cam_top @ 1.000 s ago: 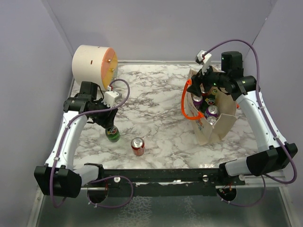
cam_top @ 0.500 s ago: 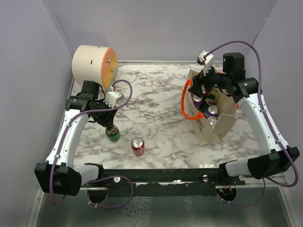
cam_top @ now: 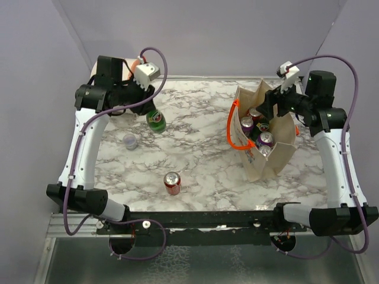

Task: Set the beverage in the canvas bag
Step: Pick up the drink from the center of the board, then place the drink in the canvas bag.

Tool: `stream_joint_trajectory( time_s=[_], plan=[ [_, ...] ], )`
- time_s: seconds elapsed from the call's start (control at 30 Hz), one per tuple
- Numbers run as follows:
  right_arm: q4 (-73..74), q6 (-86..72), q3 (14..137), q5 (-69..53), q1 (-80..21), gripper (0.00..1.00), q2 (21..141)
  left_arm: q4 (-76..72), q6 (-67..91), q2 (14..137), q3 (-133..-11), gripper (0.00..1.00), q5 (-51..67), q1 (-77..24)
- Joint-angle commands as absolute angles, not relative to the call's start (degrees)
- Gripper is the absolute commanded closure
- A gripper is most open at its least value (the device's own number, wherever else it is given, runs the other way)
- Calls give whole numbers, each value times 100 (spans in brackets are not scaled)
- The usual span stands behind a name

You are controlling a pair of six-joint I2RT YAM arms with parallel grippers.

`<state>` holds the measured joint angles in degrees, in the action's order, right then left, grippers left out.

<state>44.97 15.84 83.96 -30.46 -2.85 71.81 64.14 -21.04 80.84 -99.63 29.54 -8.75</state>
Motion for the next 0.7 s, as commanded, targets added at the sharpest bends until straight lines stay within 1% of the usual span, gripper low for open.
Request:
stream_joint_trajectory(
  time_s=[0.0,0.17,0.3,0.47,0.67],
  plan=[
    [4458,1363,8256,-2856,44,30,6853,5697,-1897,8638,-11433,100,3464,-1433],
    [4581,1379,8147,-2529,397,31,6653,5467,-1954,9600,-13167,100,3122,-2316],
    [4760,1410,8047,-2483,733,32,6503,5139,-1783,10284,-14224,100,2840,-2934],
    [4903,1560,7671,-2493,910,33,6192,4623,-1534,10831,-15006,100,2590,-3700],
    [4966,1461,7481,-2724,1127,33,6006,3851,-1221,11076,-15273,100,2380,-4413]
  ],
)
